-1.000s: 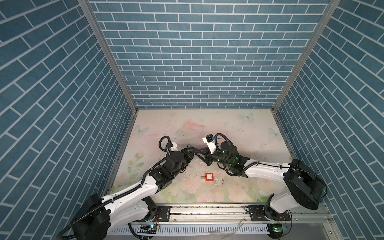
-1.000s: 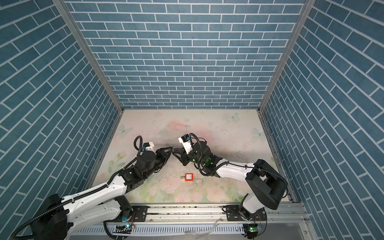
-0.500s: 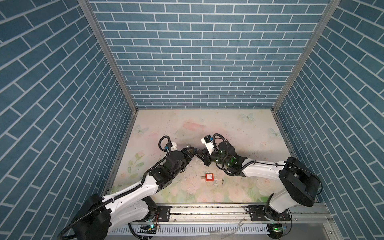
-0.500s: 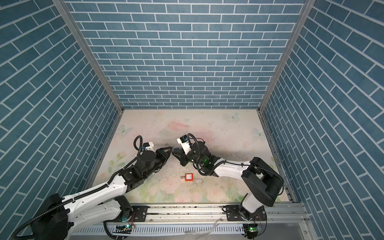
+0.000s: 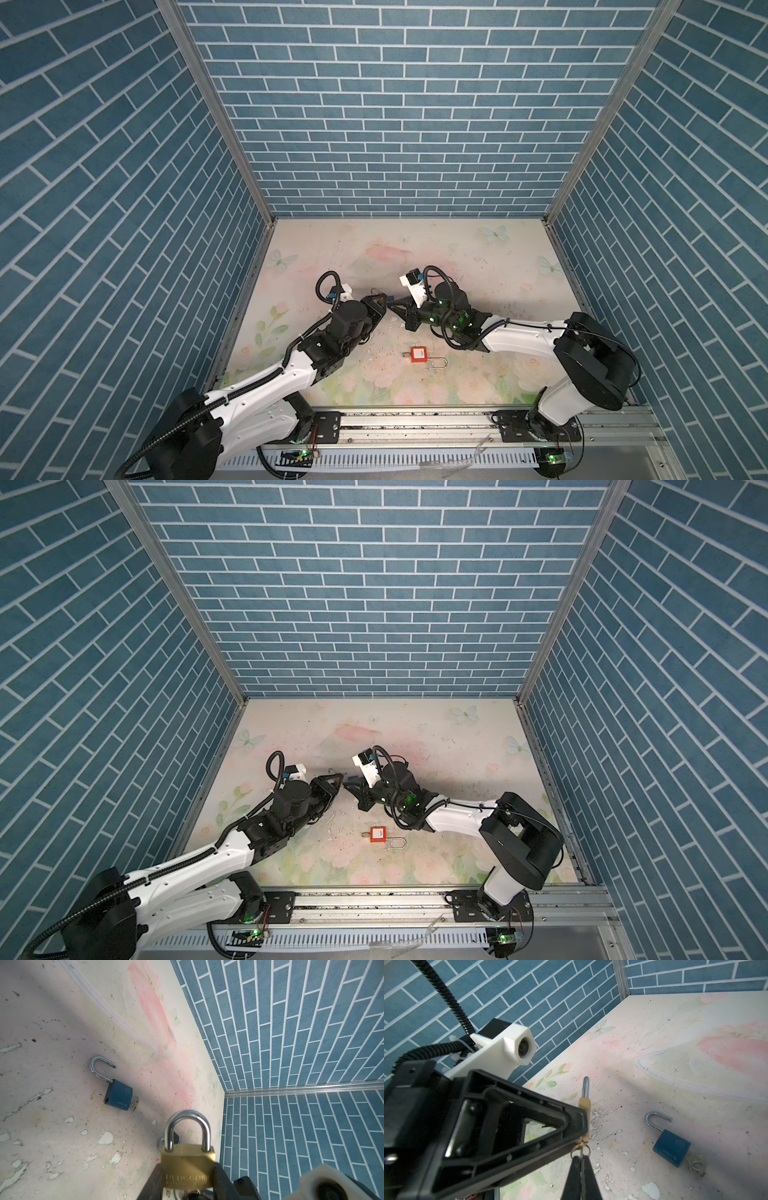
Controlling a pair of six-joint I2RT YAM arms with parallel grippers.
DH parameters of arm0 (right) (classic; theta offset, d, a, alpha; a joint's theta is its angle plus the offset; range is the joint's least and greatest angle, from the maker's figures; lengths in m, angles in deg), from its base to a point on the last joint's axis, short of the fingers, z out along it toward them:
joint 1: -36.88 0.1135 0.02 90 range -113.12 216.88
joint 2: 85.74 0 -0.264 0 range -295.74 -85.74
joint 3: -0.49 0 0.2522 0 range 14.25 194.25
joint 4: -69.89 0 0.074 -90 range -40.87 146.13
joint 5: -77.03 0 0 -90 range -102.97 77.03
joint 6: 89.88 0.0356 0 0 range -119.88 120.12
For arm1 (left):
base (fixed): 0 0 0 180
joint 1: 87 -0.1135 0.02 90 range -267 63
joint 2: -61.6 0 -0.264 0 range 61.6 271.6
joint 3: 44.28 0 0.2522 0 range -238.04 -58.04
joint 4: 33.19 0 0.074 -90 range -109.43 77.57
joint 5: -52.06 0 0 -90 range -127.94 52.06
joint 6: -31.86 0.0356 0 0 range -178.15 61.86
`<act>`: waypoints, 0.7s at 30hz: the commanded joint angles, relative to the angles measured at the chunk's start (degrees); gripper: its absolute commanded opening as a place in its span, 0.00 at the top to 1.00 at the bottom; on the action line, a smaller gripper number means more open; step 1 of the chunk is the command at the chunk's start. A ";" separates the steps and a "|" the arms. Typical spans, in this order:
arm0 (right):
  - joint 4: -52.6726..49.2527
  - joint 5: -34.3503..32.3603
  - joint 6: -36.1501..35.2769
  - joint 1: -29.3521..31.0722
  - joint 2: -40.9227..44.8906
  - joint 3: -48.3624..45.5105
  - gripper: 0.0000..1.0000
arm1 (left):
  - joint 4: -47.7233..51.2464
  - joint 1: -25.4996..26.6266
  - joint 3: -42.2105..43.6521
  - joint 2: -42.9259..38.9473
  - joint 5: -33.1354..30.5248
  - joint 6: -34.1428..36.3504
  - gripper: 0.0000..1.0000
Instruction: Lock with the key
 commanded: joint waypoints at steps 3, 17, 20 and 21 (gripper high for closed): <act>0.53 0.62 -0.34 0.43 -0.65 1.49 1.00 | 0.37 -1.35 -2.45 0.59 1.58 0.25 1.00; -0.46 -0.44 -1.73 1.19 1.41 -1.63 1.00 | 5.52 -11.65 -5.34 -2.45 1.52 1.52 1.00; -0.03 -0.44 -1.12 1.20 2.33 -2.98 1.00 | 6.30 -14.11 -5.03 -3.68 1.15 1.52 1.00; 0.27 -0.39 -0.87 1.18 2.61 -3.50 1.00 | 6.64 -14.81 -4.93 -4.05 1.15 1.43 1.00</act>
